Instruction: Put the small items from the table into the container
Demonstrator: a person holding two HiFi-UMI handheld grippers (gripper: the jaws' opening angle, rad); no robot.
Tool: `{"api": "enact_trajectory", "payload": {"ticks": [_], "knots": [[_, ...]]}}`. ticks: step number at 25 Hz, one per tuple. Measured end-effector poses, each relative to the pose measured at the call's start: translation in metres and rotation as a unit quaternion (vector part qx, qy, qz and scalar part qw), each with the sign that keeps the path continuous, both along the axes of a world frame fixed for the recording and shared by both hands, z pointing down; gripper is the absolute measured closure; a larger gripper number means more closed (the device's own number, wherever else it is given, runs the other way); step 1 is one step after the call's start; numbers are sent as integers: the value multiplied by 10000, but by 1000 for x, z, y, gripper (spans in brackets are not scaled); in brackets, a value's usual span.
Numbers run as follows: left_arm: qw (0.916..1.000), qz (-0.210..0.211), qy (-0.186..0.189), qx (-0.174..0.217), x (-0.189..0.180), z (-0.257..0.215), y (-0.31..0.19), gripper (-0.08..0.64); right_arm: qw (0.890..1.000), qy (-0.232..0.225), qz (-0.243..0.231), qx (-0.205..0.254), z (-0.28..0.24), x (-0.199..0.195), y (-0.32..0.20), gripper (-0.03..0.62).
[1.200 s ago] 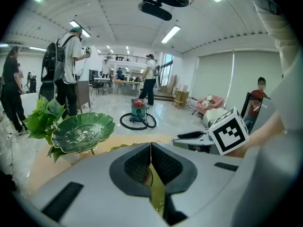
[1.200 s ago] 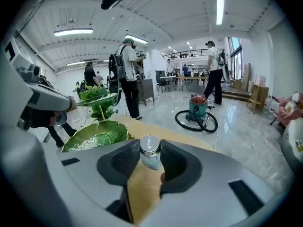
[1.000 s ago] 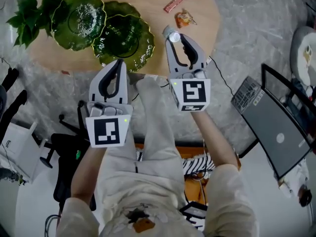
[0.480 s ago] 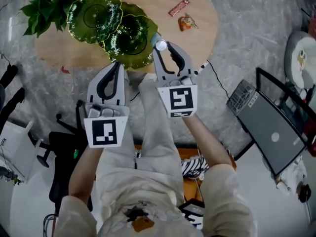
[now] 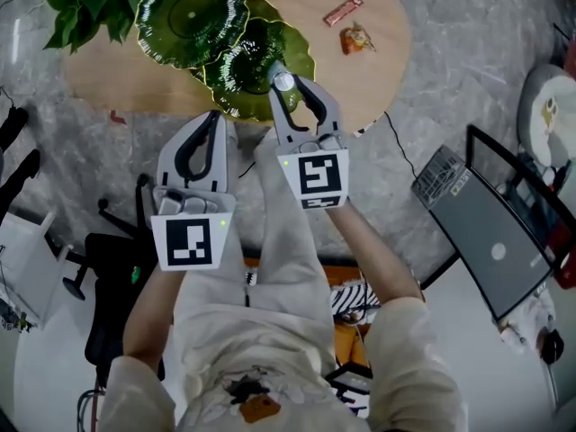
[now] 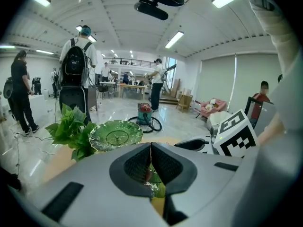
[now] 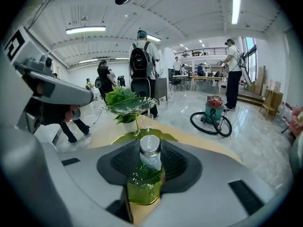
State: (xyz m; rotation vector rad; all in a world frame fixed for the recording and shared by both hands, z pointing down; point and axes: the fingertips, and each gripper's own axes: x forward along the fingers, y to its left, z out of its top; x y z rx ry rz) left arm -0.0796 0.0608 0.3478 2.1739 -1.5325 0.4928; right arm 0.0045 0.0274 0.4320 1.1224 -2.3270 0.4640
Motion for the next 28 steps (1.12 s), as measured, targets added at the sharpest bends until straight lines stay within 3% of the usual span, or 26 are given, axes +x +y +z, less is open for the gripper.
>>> {"api": "enact_trajectory", "payload": {"ticks": [16,28], "knots": [[9998,84,48,-148,-16,20,4,551,10000,8,47,-21,20,-20,-2,454],[10000,34,45,-6,-14,1,0,551,9996,-199,193,-41,-2,-15,10,428]]}}
